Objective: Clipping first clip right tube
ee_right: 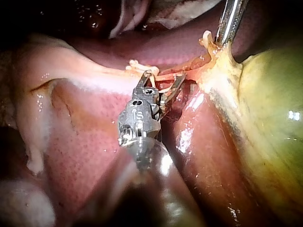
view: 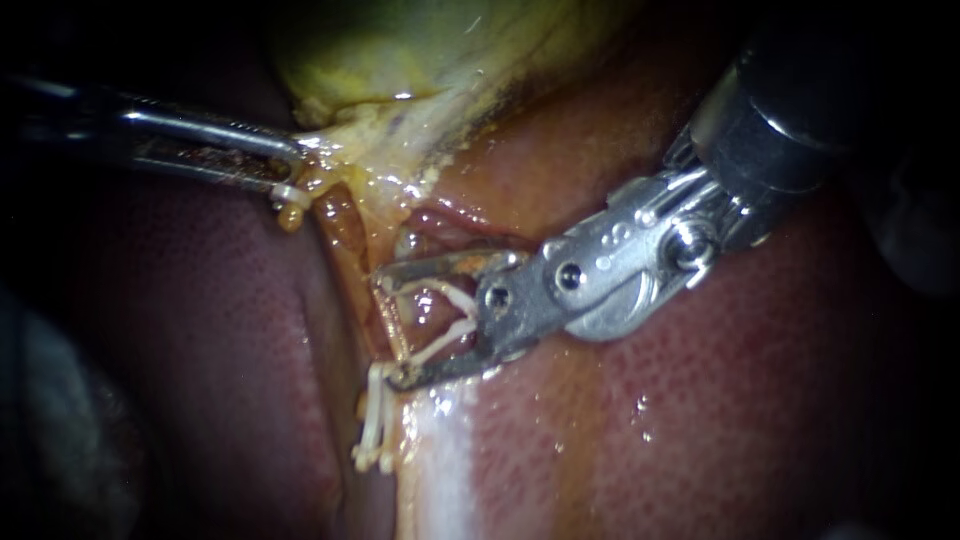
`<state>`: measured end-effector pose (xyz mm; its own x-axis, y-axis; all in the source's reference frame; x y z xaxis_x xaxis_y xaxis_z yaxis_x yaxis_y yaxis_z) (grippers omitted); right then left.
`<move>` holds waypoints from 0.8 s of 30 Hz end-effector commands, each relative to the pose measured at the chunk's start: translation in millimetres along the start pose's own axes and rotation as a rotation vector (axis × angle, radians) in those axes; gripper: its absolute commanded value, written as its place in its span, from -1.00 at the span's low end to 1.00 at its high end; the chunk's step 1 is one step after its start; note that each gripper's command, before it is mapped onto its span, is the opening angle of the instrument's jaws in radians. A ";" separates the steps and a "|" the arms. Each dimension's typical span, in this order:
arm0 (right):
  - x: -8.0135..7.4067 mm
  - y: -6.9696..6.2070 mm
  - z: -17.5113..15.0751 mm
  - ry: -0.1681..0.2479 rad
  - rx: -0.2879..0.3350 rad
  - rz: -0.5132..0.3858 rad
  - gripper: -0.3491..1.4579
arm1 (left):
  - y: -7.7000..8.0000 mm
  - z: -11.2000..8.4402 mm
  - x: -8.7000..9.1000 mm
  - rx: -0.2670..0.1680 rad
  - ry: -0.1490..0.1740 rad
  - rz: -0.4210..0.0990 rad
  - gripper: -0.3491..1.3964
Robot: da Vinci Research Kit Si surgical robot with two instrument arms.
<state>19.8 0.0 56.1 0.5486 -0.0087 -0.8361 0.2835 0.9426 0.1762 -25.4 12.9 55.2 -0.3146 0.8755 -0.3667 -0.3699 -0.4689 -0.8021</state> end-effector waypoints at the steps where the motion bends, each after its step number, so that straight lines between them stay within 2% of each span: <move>1: 0.0 0.0 -0.1 0.000 0.000 0.003 -0.06 | 0.0 0.0 0.0 0.000 0.000 0.000 -1.00; 5: 0.1 0.0 -0.6 0.001 0.002 0.021 -0.06 | 0.0 0.0 0.0 0.000 0.000 0.000 -1.00; 7: 0.1 0.1 -0.9 0.005 0.019 0.070 -0.08 | 0.0 0.0 0.0 0.000 0.000 0.000 -1.00; 10: 0.4 0.3 -1.5 0.017 0.082 0.149 -0.11 | 0.0 0.0 0.0 0.000 0.000 0.000 -1.00; 17: 0.8 0.8 -2.5 0.021 0.139 0.294 -0.11 | 0.0 0.0 0.0 0.000 0.000 0.000 -1.00; 20: 0.7 0.7 -2.5 0.044 0.135 0.365 -0.09 | 0.0 0.0 0.0 0.000 0.000 0.000 -1.00; 22: 0.6 0.7 -2.5 0.083 0.112 0.432 -0.08 | 0.0 0.0 0.0 0.000 0.000 0.000 -1.00; 24: 0.4 0.7 -2.6 0.095 0.088 0.476 -0.07 | 0.0 0.0 0.0 0.000 0.000 0.000 -1.00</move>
<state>18.1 1.6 54.4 0.5573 0.4704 -0.6842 0.0742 0.7925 0.6053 -25.4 12.8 55.2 -0.3147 0.8754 -0.3670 -0.3699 -0.4692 -0.8019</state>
